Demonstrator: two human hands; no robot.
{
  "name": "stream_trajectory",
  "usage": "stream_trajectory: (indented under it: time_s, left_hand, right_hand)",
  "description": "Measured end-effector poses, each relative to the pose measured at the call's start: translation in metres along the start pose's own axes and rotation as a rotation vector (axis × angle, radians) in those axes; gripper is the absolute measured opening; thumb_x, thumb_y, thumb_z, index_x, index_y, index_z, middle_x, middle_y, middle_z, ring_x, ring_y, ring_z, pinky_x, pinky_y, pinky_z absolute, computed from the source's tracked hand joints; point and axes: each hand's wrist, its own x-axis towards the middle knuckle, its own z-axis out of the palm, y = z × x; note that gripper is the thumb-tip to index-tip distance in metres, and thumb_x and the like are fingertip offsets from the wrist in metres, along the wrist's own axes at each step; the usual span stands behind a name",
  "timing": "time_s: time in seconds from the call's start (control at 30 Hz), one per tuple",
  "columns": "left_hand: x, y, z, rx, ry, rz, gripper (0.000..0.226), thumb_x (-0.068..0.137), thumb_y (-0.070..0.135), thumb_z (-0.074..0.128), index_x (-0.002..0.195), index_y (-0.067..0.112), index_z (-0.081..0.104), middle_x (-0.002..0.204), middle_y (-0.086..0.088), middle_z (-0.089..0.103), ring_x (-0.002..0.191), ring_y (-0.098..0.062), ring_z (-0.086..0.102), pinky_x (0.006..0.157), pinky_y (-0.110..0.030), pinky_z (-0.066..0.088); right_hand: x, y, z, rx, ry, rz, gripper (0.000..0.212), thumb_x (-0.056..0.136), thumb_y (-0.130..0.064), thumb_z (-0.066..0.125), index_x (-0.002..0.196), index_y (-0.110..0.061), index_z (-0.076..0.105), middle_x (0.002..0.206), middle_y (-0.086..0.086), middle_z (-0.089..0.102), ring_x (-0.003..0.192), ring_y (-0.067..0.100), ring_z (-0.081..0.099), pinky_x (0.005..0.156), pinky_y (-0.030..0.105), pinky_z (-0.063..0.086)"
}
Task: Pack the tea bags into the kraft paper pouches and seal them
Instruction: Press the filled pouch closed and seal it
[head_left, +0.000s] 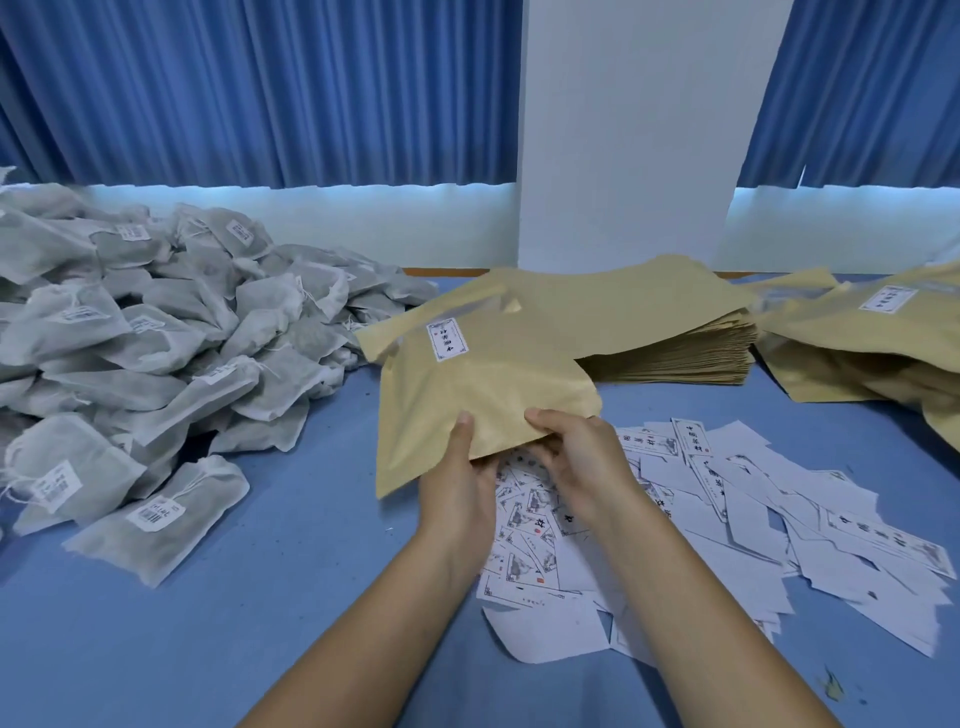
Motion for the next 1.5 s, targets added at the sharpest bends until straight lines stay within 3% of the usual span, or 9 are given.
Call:
stream_trajectory:
  time_s: [0.1, 0.23, 0.37, 0.6, 0.77, 0.97, 1.13, 1.37, 1.5]
  left_hand:
    - [0.008, 0.007, -0.004, 0.221, 0.006, 0.09, 0.031, 0.09, 0.024, 0.064, 0.117, 0.009, 0.062, 0.114, -0.004, 0.07, 0.105, -0.019, 0.067, 0.092, -0.035, 0.051]
    - [0.022, 0.025, 0.005, 0.382, -0.21, 0.28, 0.044, 0.072, 0.04, 0.07, 0.111, 0.021, 0.063, 0.118, 0.003, 0.068, 0.112, -0.013, 0.063, 0.088, -0.026, 0.053]
    - [0.042, 0.023, 0.026, 0.213, -0.331, 0.078, 0.05, 0.077, 0.025, 0.066, 0.121, 0.002, 0.057, 0.115, -0.01, 0.069, 0.109, -0.021, 0.065, 0.077, -0.024, 0.055]
    - [0.053, -0.021, 0.027, 0.22, -0.187, -0.088, 0.032, 0.085, 0.006, 0.068, 0.116, 0.007, 0.059, 0.113, -0.011, 0.07, 0.098, -0.023, 0.069, 0.07, -0.028, 0.058]
    - [0.054, -0.019, 0.02, 0.227, -0.134, -0.108, 0.019, 0.086, 0.001, 0.066, 0.104, 0.006, 0.062, 0.1, -0.009, 0.073, 0.087, -0.021, 0.072, 0.069, -0.026, 0.059]
    - [0.045, -0.021, 0.021, 0.28, -0.095, -0.095, 0.019, 0.086, 0.008, 0.068, 0.105, 0.005, 0.063, 0.102, -0.01, 0.073, 0.087, -0.022, 0.072, 0.067, -0.024, 0.058]
    - [0.041, -0.022, 0.02, 0.292, -0.068, -0.08, 0.018, 0.087, 0.009, 0.068, 0.104, 0.005, 0.064, 0.104, -0.011, 0.072, 0.091, -0.022, 0.071, 0.071, -0.025, 0.058]
    - [0.036, -0.02, 0.022, 0.188, -0.002, -0.076, 0.016, 0.086, 0.009, 0.068, 0.101, 0.006, 0.066, 0.103, -0.01, 0.072, 0.088, -0.017, 0.071, 0.066, -0.025, 0.058]
    - [0.04, -0.017, 0.019, 0.226, 0.007, -0.055, 0.027, 0.085, 0.008, 0.069, 0.111, 0.006, 0.062, 0.11, -0.009, 0.071, 0.1, -0.021, 0.068, 0.07, -0.026, 0.058]
  right_hand:
    - [-0.001, -0.002, 0.0, 0.066, -0.047, -0.031, 0.022, 0.086, 0.006, 0.059, 0.107, 0.001, 0.062, 0.101, 0.012, 0.069, 0.094, 0.02, 0.067, 0.078, 0.03, 0.057]
    - [-0.003, -0.01, 0.0, 0.158, -0.08, -0.19, 0.013, 0.084, 0.003, 0.063, 0.095, -0.004, 0.066, 0.09, 0.006, 0.073, 0.09, 0.018, 0.07, 0.078, 0.03, 0.058]
    - [0.001, -0.018, -0.005, 0.164, 0.012, -0.249, 0.007, 0.085, -0.002, 0.065, 0.092, -0.001, 0.066, 0.088, 0.008, 0.073, 0.088, 0.019, 0.07, 0.071, 0.027, 0.059]
    - [0.016, -0.018, -0.027, 0.195, 0.331, -0.172, 0.019, 0.083, -0.001, 0.07, 0.1, 0.002, 0.062, 0.102, 0.016, 0.067, 0.085, 0.021, 0.067, 0.059, 0.023, 0.057]
    - [0.018, -0.011, -0.024, 0.252, 0.304, -0.093, 0.022, 0.081, 0.005, 0.07, 0.1, 0.002, 0.06, 0.102, 0.014, 0.067, 0.096, 0.026, 0.066, 0.064, 0.025, 0.056]
    - [0.018, -0.01, -0.026, 0.179, 0.393, -0.14, 0.024, 0.082, 0.006, 0.068, 0.104, 0.001, 0.061, 0.089, 0.01, 0.066, 0.075, 0.018, 0.065, 0.049, 0.02, 0.054]
    - [0.016, -0.003, -0.021, 0.23, 0.295, -0.076, 0.035, 0.079, 0.007, 0.07, 0.112, 0.002, 0.059, 0.105, 0.014, 0.066, 0.096, 0.026, 0.065, 0.062, 0.024, 0.057]
    - [0.016, -0.003, -0.022, 0.167, 0.347, -0.083, 0.02, 0.077, 0.013, 0.068, 0.088, -0.002, 0.061, 0.086, 0.01, 0.066, 0.078, 0.02, 0.065, 0.059, 0.022, 0.054]
    - [0.018, -0.003, -0.023, 0.217, 0.324, -0.051, 0.024, 0.081, 0.01, 0.066, 0.103, 0.003, 0.061, 0.102, 0.016, 0.066, 0.095, 0.027, 0.065, 0.066, 0.026, 0.055]
